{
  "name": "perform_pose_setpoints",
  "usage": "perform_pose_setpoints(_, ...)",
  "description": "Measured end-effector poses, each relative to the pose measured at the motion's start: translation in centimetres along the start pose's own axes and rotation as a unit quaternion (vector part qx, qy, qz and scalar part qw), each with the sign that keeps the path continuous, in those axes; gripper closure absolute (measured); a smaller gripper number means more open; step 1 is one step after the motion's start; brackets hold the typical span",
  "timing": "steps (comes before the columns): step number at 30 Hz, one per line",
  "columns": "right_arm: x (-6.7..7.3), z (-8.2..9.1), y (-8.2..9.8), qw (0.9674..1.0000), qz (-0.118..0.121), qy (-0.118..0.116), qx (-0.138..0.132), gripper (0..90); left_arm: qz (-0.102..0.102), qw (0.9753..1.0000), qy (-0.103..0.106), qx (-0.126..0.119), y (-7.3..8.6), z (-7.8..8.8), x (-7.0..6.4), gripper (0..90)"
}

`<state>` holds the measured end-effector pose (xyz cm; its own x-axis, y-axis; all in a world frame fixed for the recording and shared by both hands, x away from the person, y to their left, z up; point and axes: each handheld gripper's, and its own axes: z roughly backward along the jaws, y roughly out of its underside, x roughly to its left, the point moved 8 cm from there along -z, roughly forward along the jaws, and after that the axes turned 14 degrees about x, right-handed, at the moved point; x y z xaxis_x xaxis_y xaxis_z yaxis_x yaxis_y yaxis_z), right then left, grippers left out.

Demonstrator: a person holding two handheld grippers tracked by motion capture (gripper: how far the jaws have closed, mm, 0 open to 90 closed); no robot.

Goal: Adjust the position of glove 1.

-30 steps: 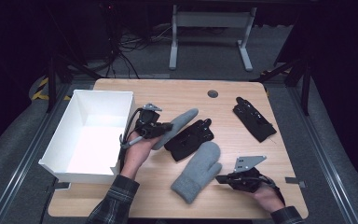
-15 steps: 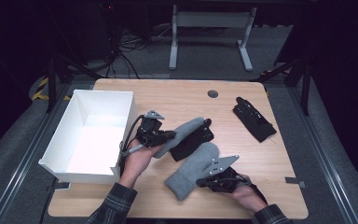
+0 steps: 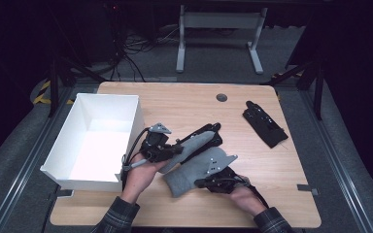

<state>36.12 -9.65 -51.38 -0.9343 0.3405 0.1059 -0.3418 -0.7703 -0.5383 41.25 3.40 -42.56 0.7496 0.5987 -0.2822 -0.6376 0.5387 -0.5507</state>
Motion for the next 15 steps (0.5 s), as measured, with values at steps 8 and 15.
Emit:
perform_pose_setpoints(8,-0.2,-0.1,0.0,1.0000,-0.003,0.003,-0.001,90.0,-0.026,0.9996,0.013,0.007,0.3,-0.2,-1.4,88.0)
perform_pose_setpoints(15,-0.3,-0.1,0.0,1.0000,-0.002,0.006,-0.001,90.0,-0.033,0.9990,0.020,0.023,0.9,-1.3,-2.1,87.9)
